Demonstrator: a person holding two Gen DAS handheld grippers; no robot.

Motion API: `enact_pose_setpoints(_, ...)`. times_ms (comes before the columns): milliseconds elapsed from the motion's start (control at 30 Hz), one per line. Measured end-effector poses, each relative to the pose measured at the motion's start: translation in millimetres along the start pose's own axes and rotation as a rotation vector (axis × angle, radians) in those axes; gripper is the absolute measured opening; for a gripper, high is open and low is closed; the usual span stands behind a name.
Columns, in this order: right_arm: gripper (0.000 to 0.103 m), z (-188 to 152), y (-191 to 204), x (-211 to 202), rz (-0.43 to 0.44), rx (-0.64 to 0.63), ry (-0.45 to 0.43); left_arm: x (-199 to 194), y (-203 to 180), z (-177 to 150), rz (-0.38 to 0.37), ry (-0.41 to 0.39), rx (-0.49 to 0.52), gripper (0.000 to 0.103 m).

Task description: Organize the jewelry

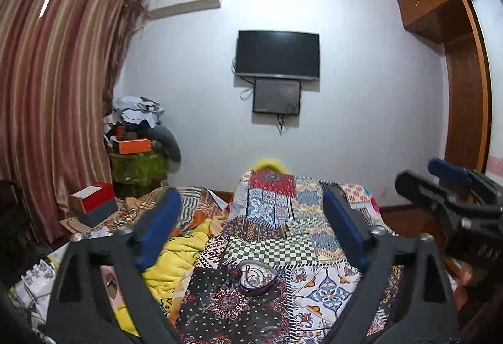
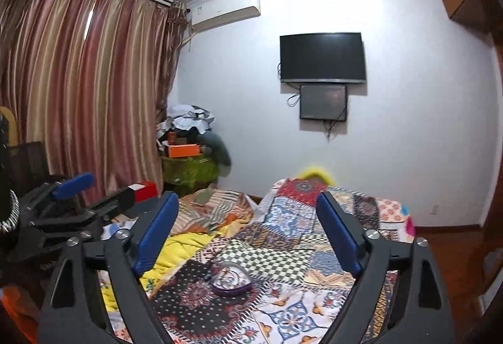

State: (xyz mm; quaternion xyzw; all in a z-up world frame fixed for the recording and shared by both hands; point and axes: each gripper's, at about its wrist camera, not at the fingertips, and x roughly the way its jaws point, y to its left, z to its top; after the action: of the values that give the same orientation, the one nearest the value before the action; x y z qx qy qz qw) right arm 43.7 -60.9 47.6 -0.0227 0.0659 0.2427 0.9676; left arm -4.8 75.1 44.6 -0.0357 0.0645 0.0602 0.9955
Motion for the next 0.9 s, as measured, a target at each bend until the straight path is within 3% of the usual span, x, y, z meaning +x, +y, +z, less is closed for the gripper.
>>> enact_pose_setpoints(100,0.102,-2.8,1.9,-1.8,-0.024,-0.004,-0.008,-6.5,3.8,0.4,0.011,-0.003,-0.011,0.098)
enact_pose_setpoints(900,0.103,-21.1,-11.5,-10.4,-0.03,0.046,0.055,-0.2,-6.3,-18.7,0.046,0.04,0.012,0.102)
